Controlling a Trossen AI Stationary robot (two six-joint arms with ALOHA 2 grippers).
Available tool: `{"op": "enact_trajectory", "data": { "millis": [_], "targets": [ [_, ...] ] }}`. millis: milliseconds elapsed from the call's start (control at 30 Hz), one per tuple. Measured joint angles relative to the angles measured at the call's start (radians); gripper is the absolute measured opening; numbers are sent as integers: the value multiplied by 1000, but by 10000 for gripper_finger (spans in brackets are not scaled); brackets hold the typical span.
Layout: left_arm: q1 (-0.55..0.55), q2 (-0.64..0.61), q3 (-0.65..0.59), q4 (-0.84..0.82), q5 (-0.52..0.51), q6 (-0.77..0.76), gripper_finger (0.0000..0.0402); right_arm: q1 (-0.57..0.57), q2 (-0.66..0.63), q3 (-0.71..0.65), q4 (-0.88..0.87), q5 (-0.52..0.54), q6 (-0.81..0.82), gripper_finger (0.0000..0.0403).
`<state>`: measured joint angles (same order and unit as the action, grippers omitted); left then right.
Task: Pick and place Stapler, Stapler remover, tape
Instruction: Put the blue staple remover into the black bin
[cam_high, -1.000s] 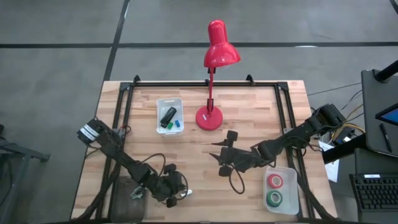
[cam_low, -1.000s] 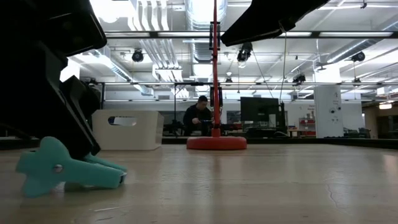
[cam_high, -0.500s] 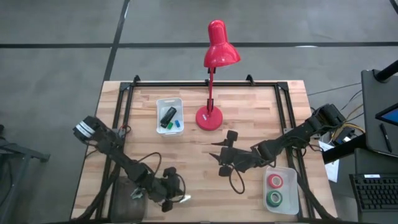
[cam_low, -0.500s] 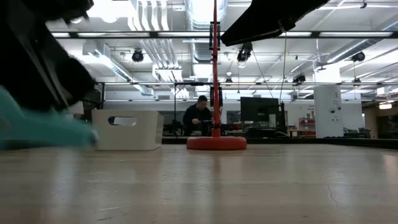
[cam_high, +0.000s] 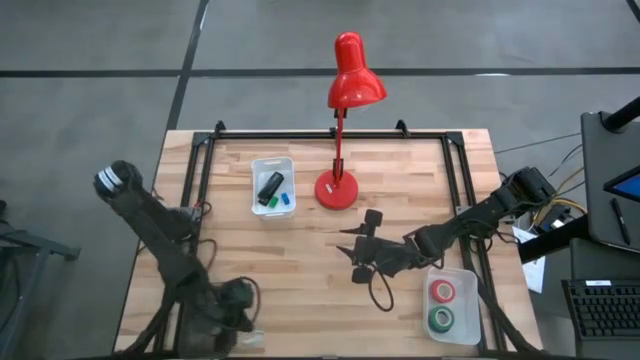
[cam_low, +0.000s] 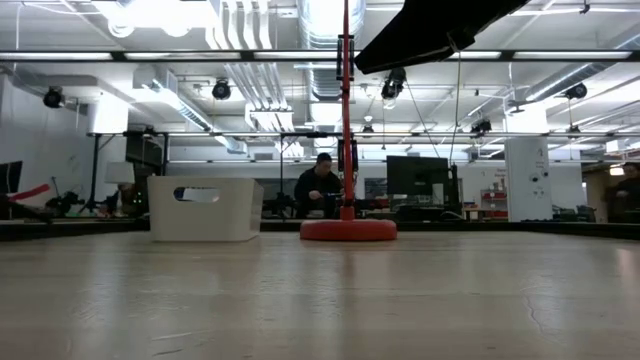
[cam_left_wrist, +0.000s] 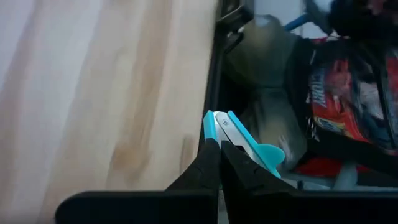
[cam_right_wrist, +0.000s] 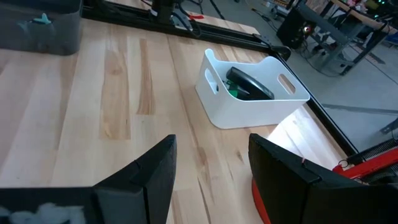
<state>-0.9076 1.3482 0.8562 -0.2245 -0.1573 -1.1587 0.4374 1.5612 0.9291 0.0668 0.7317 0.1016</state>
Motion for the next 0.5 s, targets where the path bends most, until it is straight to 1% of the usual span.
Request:
{"op": "enact_trajectory", "data": {
  "millis": [133, 233, 300, 367, 500],
  "targets": [
    [-72, -96, 0, -167, -37, -175, 4, 0, 0, 0, 0, 0, 1, 194],
    [-127, -137, 0, -310, -53, -307, 5, 0, 0, 0, 0, 0, 0, 194],
    [-160, -141, -4, -389, -52, -406, 5, 0, 0, 0, 0, 0, 1, 194],
    [-187, -141, -10, -426, -47, -497, 5, 0, 0, 0, 0, 0, 1, 194],
    [-211, -123, -11, -474, -52, -593, 9, 0, 0, 0, 0, 0, 3, 194]
  ]
}}
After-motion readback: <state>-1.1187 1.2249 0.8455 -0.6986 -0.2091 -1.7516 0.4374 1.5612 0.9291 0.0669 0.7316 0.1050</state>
